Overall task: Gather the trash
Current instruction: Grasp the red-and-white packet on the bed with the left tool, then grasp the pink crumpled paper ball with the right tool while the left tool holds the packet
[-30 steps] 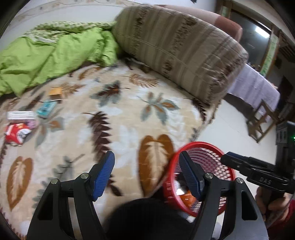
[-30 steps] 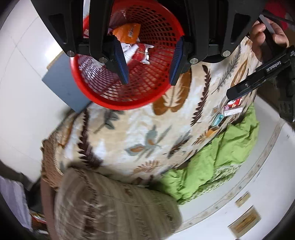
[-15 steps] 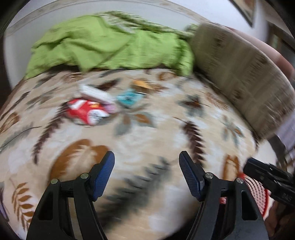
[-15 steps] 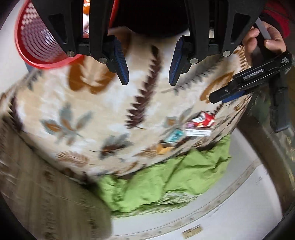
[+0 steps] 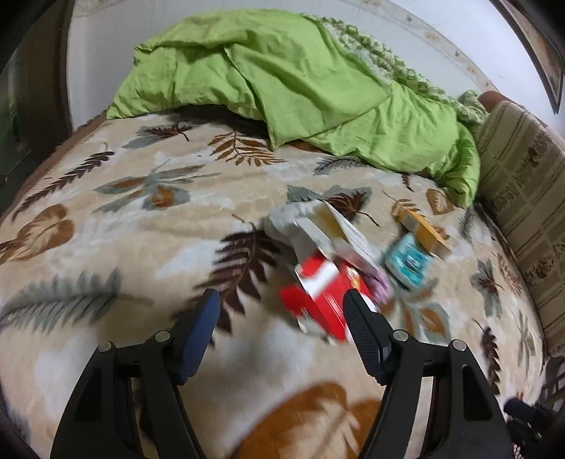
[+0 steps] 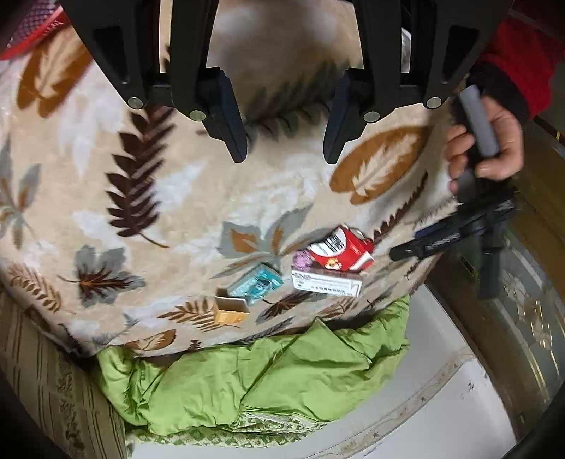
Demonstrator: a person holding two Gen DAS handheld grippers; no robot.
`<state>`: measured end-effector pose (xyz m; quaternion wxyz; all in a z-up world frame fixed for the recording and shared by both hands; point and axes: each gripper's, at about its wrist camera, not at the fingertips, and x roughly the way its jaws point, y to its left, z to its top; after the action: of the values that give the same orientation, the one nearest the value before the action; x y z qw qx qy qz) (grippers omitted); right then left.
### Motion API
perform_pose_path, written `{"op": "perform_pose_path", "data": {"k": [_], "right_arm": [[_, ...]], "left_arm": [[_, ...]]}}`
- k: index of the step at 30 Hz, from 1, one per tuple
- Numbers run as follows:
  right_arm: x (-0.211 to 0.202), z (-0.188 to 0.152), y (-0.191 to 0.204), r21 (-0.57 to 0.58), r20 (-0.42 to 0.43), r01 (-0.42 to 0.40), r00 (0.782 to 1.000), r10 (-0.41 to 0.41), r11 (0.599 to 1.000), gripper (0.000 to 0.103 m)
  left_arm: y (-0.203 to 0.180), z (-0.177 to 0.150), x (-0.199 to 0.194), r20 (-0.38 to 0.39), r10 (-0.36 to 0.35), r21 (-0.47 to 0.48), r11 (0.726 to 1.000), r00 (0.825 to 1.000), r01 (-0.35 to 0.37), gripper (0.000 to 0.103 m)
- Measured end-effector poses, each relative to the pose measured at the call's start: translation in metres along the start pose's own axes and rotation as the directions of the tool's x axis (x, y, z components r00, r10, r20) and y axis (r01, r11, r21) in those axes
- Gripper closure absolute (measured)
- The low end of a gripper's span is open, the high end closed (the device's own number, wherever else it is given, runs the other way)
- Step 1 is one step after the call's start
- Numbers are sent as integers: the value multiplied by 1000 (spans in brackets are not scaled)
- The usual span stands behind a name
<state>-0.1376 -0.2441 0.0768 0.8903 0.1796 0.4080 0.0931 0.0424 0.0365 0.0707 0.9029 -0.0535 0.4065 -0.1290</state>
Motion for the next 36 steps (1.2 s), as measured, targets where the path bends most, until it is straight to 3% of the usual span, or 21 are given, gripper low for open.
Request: {"op": "perform_pose_path", "data": {"k": [2, 6, 13, 17, 19, 21, 24, 27, 31, 32, 36], "right_arm": [[6, 0, -3, 22, -9, -3, 1000, 4, 1000, 55], [0, -1, -8, 39, 16, -39, 999, 38, 998, 55], [-7, -1, -14, 74, 56, -58, 997, 54, 996, 55], [-8, -1, -13, 70, 64, -60, 996, 56, 996, 55], [-8, -1, -14, 73, 65, -65, 996, 60, 995, 55], [-8, -1, -15, 78, 66, -66, 996, 61, 995, 55], [-7, -1, -15, 78, 65, -66, 996, 61, 995, 55], [-5, -1, -12, 67, 58, -59, 997, 55, 996, 55], [9, 5, -7, 46, 11, -87, 996, 86, 995, 55], [15, 9, -3, 31, -2, -82, 997, 82, 996, 59], [39, 33, 15, -53, -16, -48, 999, 47, 997, 63]], "left_arm": [[3, 8, 18, -24, -63, -11, 998, 998, 63, 40], [-7, 7, 37, -82, -184, -30, 983, 980, 182, 72], [-64, -18, 24, -126, -264, 142, 949, 956, 281, 79], [-80, -21, 35, -144, -217, 180, 954, 966, 241, 79], [-79, -22, 43, -145, -177, 165, 966, 973, 200, 91], [-73, -24, 43, -150, -185, 124, 971, 971, 204, 93], [-67, -26, 22, -98, -141, 129, 980, 985, 153, 95], [-57, -32, -7, -63, -142, 70, 987, 988, 146, 95], [-47, -54, -45, -14, -64, 18, 998, 998, 64, 95], [-46, -61, -51, -1, -37, 14, 999, 999, 37, 95], [-42, -68, -54, 25, 12, 18, 1000, 1000, -12, 95]]}}
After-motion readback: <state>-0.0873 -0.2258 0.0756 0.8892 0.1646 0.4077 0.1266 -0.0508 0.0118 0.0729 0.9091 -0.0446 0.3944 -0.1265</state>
